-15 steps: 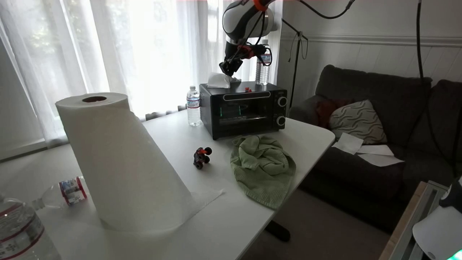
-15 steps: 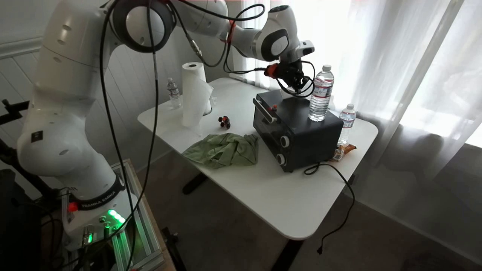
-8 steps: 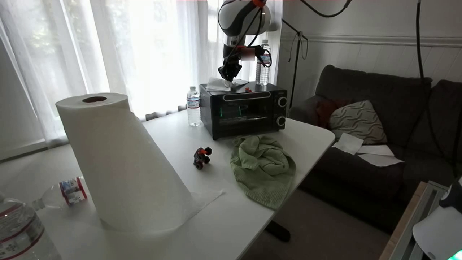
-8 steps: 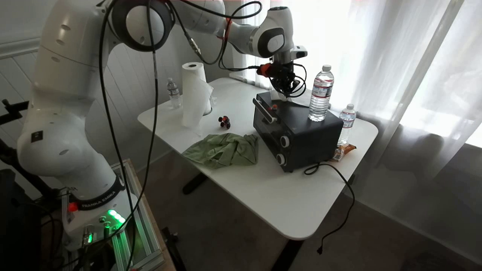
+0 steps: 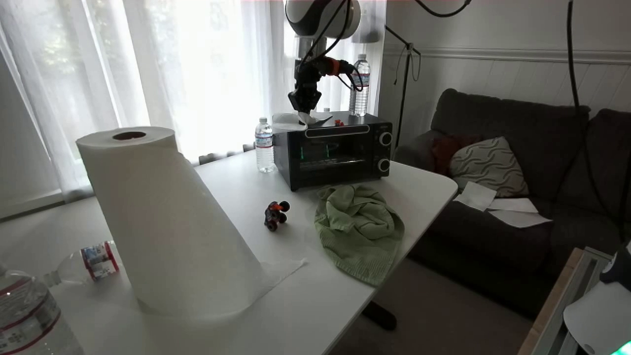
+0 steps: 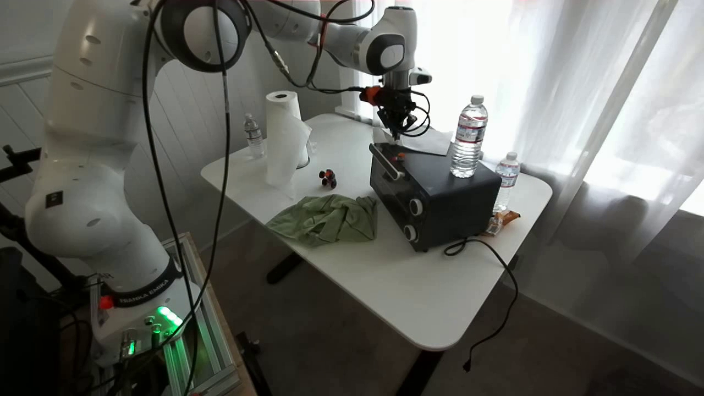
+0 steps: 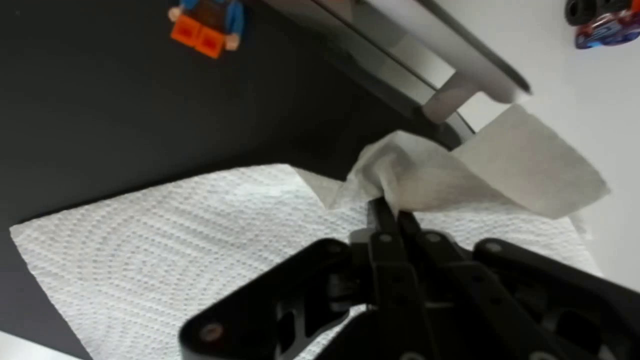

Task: Use the paper towel to wipe the microwave

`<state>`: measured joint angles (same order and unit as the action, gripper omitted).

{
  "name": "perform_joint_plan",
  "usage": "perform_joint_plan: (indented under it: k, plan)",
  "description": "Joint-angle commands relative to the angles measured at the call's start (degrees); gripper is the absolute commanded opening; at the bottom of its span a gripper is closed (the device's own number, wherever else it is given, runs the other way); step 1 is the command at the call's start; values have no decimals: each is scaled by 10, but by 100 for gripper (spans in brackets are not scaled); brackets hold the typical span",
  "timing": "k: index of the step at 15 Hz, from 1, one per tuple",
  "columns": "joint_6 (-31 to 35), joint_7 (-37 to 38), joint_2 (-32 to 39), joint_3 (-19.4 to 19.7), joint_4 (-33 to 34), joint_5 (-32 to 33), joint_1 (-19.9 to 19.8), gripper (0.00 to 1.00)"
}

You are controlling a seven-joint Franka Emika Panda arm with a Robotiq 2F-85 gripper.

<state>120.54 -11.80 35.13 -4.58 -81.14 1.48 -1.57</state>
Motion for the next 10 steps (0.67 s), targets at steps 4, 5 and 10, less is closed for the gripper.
perform_joint_plan:
  k: [4,5,10]
  plan:
    - [-49,-48,-28,-25,-21,-56,-6,3]
    - [-48,-50,-31,-26,-20,-60,-6,3]
    - [-24,-49,-56,-16,-21,-48,-3,3]
